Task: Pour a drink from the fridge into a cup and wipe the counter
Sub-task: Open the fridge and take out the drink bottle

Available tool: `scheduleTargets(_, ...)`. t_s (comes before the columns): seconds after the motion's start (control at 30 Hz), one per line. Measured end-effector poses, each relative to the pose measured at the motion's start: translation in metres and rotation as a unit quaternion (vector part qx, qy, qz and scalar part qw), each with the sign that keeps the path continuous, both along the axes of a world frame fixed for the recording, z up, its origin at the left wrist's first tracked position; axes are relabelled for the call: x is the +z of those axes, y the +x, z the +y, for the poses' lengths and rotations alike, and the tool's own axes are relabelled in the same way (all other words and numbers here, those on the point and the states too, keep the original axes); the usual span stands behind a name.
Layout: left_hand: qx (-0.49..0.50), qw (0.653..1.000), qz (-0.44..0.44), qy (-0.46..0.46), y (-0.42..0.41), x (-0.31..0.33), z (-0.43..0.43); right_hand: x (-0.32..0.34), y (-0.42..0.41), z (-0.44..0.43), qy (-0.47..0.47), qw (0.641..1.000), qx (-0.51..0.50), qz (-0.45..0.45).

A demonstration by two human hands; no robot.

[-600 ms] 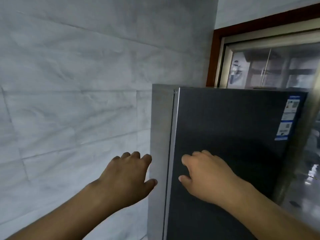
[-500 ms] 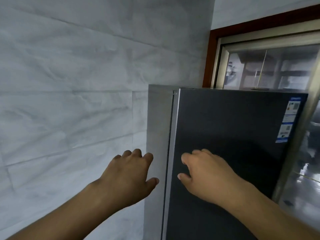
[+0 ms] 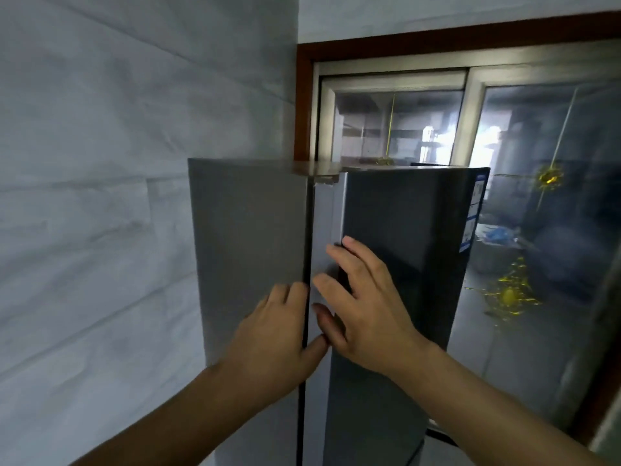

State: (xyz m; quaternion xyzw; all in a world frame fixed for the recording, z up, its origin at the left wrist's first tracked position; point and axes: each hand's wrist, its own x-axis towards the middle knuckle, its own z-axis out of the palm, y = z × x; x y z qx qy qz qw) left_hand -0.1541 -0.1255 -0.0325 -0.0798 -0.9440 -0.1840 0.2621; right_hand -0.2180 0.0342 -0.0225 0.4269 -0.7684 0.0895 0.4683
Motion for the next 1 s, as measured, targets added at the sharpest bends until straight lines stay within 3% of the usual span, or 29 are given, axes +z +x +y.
scheduleTargets(0.17, -0.121, 0.984, -0.004, 0.128, -0.029, -0.032, -0.008, -0.010, -0.015, -0.008, 0.025, 0.996, -0.048, 0.066)
scheduleTargets(0.5, -0.110, 0.958, 0.023, 0.262, -0.046, -0.061, 0.006, -0.020, -0.022, -0.013, -0.018, 0.997, -0.029, 0.068)
scheduleTargets(0.77, -0.101, 0.953, 0.033, 0.284, -0.033, -0.062, 0.019, -0.023, -0.018, -0.005, -0.031, 0.999, -0.004, 0.043)
scheduleTargets(1.0, -0.178, 0.949, 0.048, 0.257, 0.002, -0.061, 0.083, -0.028, 0.025, 0.087, -0.042, 0.998, 0.005, 0.043)
